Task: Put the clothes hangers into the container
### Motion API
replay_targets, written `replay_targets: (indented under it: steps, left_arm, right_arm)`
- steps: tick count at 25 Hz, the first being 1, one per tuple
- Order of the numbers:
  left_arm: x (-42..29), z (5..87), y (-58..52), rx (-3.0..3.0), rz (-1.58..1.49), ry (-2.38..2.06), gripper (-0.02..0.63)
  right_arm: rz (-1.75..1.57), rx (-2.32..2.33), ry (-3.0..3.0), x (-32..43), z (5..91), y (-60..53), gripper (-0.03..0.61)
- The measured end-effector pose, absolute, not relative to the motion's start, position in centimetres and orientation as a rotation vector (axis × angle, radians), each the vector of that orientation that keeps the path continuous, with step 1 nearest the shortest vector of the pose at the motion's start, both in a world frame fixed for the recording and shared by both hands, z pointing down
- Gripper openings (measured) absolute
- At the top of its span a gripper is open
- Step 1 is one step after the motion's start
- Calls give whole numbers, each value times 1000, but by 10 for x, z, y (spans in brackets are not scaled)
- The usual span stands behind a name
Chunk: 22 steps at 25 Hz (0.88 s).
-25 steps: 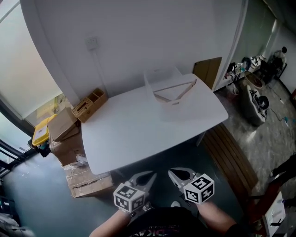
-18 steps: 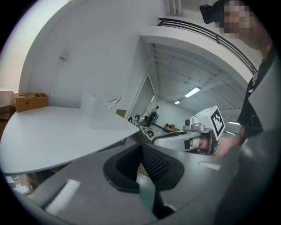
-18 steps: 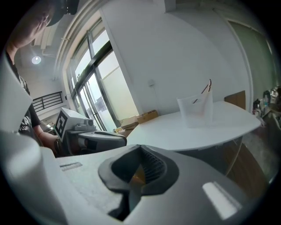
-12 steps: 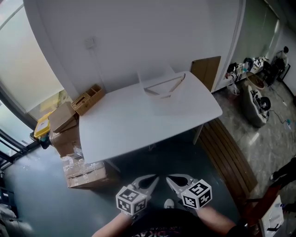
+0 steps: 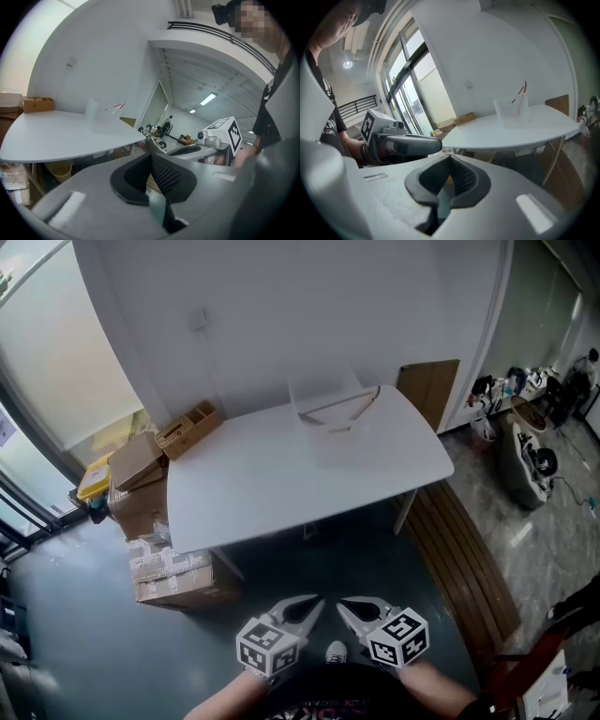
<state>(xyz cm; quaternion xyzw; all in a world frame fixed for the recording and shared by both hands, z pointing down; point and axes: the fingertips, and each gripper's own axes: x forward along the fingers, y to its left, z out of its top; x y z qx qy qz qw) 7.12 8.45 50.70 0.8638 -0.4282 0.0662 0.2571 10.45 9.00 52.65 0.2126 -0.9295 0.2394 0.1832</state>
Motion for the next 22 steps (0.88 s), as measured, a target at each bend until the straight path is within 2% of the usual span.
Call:
replay_targets:
  steps: [22]
  left_arm:
    - [96,498,105,2359,175,-1201,5]
  right_arm:
    - [671,572,-2654,127,522,107,2]
